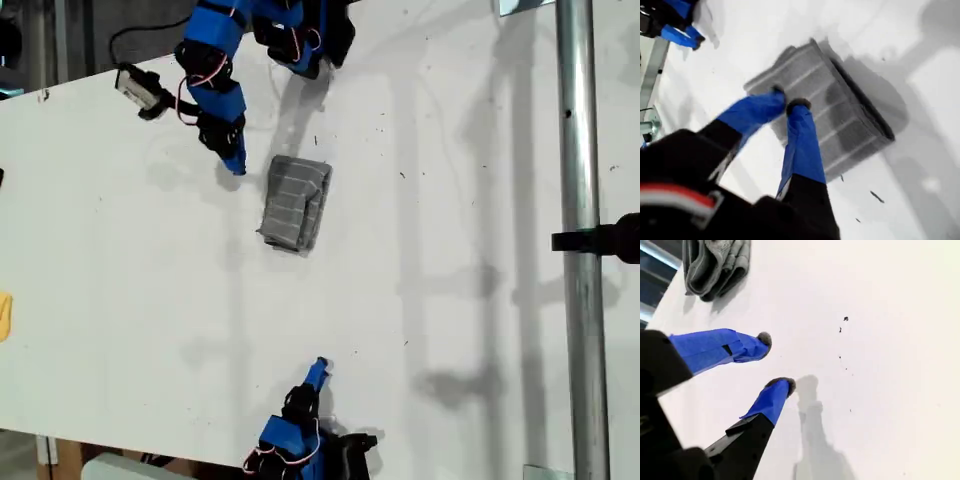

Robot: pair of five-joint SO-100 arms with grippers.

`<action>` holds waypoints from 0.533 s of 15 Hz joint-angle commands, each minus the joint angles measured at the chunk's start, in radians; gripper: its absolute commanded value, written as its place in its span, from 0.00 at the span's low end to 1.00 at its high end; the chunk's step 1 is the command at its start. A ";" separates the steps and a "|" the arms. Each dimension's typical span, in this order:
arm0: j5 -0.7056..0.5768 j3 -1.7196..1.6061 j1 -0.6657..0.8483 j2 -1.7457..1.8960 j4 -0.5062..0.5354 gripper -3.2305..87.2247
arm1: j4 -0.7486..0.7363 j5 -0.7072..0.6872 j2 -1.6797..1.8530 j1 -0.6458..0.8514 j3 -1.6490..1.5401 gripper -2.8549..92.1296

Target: Grasp corners of a towel and fold twice.

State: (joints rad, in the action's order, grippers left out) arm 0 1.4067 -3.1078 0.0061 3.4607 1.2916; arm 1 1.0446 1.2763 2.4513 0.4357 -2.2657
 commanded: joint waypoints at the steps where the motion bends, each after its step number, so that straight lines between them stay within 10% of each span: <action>1: -0.339 -0.009 -0.014 0.008 0.005 0.17 | 0.158 0.071 0.515 -0.020 -0.302 0.03; 8: -0.405 -0.009 -0.077 0.008 0.005 0.17 | 0.359 0.296 0.834 -0.035 -0.627 0.13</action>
State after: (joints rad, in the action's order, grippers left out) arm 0 1.0078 -3.1078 -0.0568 3.4607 1.2916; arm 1 1.4036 1.5631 3.2858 0.3682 -2.9008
